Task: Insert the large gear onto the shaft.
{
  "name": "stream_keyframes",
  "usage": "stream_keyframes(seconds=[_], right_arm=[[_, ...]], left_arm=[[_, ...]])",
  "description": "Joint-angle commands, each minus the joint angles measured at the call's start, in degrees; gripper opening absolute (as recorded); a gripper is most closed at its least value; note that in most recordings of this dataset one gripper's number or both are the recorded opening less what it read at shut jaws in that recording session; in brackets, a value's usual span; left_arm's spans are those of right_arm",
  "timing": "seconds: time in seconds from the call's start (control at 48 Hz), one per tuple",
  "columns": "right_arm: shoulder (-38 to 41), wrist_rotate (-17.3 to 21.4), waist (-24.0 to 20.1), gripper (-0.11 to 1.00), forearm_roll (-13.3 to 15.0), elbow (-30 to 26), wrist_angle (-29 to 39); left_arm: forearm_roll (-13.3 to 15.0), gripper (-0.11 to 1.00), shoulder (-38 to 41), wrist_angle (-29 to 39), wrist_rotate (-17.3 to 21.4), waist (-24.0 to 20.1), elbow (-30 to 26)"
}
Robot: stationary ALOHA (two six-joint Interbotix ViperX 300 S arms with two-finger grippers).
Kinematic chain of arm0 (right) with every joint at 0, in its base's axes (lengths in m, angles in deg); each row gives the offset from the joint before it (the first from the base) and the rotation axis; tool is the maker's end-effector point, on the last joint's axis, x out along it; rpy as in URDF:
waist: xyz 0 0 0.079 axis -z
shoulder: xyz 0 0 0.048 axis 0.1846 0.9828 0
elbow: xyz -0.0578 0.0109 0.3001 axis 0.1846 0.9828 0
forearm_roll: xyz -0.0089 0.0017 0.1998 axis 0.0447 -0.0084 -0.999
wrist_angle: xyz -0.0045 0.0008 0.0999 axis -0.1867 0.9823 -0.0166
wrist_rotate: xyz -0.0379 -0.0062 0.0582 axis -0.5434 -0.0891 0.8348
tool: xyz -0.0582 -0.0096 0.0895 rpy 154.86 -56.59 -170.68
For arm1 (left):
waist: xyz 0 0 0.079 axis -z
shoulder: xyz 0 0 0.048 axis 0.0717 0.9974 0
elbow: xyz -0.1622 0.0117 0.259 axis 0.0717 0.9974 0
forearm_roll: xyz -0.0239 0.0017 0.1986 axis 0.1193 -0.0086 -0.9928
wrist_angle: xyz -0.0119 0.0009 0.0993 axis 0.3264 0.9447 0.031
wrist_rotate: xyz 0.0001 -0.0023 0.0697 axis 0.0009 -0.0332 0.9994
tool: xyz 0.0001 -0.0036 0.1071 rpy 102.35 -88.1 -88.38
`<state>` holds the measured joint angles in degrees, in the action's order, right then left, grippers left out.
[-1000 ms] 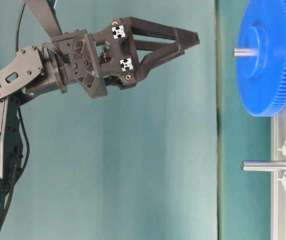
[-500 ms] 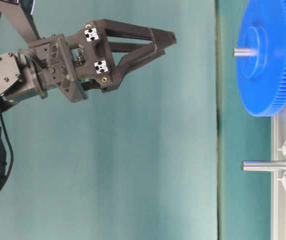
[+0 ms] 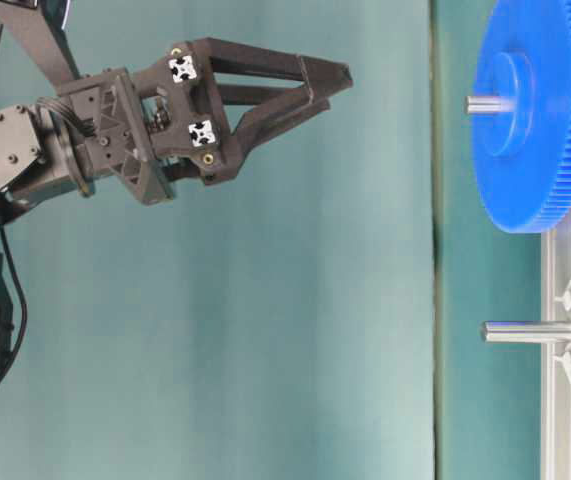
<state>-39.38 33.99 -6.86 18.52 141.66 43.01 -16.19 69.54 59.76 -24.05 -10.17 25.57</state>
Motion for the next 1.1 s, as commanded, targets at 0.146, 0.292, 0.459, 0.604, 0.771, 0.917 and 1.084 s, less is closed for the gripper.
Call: stream_keyframes(seconds=[0.146,0.292,0.459,0.604,0.771,0.917,1.084], right_arm=[[0.35,0.53,0.09,0.01,0.18,-0.53,-0.26],[0.26,0.53,0.09,0.01,0.18,-0.53,-0.26],[0.35,0.53,0.09,0.01,0.18,-0.62,-0.26],[0.35,0.53,0.09,0.01,0.18,-0.62,-0.35],[0.35,0.53,0.09,0.01,0.18,-0.62,-0.26],[0.35,0.53,0.09,0.01,0.18,-0.53,-0.26],[0.26,0.53,0.09,0.01,0.18,-0.53,-0.18]], left_arm=[[-0.09,0.92,-2.81,-0.26,-0.18,0.26,-1.49],[-0.09,0.92,-2.81,-0.26,-0.18,0.26,-1.67],[-0.09,0.92,-2.64,-0.26,-0.18,0.18,-1.67],[-0.09,0.92,-2.46,-0.26,-0.18,0.18,-1.67],[0.00,0.92,-2.11,-0.26,-0.18,0.26,-1.49],[-0.09,0.92,-1.85,-0.26,-0.62,0.18,-1.67],[-0.09,0.92,-1.85,-0.26,-1.14,0.18,-1.67]])
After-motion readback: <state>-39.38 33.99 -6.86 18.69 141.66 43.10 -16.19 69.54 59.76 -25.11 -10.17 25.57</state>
